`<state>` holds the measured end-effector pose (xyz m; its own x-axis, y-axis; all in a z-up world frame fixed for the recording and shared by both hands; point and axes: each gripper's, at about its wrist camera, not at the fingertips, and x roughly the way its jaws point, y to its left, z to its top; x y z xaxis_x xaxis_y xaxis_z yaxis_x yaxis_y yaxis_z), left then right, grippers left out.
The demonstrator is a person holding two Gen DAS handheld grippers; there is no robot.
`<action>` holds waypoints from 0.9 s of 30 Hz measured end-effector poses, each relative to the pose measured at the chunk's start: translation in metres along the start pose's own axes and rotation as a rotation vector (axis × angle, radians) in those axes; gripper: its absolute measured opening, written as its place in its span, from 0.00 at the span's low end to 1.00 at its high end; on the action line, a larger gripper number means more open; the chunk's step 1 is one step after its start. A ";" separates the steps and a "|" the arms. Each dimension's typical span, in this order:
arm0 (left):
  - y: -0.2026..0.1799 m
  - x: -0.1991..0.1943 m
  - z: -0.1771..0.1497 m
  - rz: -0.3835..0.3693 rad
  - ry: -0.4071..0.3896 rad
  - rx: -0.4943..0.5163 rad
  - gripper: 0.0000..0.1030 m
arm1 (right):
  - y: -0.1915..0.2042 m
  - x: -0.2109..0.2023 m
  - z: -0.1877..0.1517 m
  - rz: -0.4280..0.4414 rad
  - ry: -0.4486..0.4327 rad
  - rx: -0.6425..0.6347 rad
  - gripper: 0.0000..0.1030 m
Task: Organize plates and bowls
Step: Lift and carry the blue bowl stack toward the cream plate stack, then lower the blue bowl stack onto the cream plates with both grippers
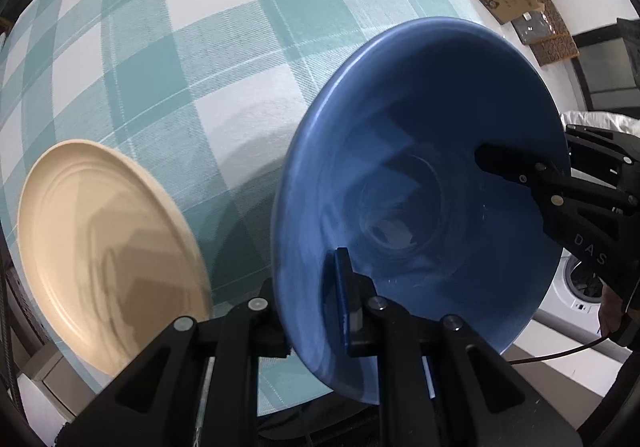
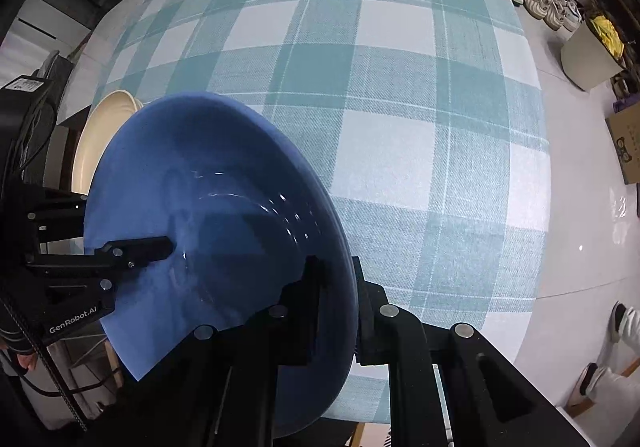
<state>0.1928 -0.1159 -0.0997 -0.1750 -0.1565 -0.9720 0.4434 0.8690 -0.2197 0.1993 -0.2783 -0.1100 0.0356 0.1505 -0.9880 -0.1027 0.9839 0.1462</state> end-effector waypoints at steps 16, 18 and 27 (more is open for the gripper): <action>0.061 -0.047 -0.022 -0.012 -0.066 -0.125 0.13 | 0.084 -0.028 0.054 0.016 -0.033 -0.108 0.11; 0.071 -0.051 -0.027 -0.017 -0.072 -0.148 0.13 | 0.101 -0.030 0.061 0.010 -0.032 -0.136 0.11; 0.120 -0.069 -0.052 -0.030 -0.101 -0.244 0.13 | 0.160 -0.028 0.086 0.027 -0.023 -0.207 0.10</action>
<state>0.2121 0.0240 -0.0544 -0.0909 -0.2190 -0.9715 0.2118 0.9489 -0.2338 0.2675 -0.1163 -0.0547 0.0527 0.1812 -0.9820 -0.3064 0.9389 0.1568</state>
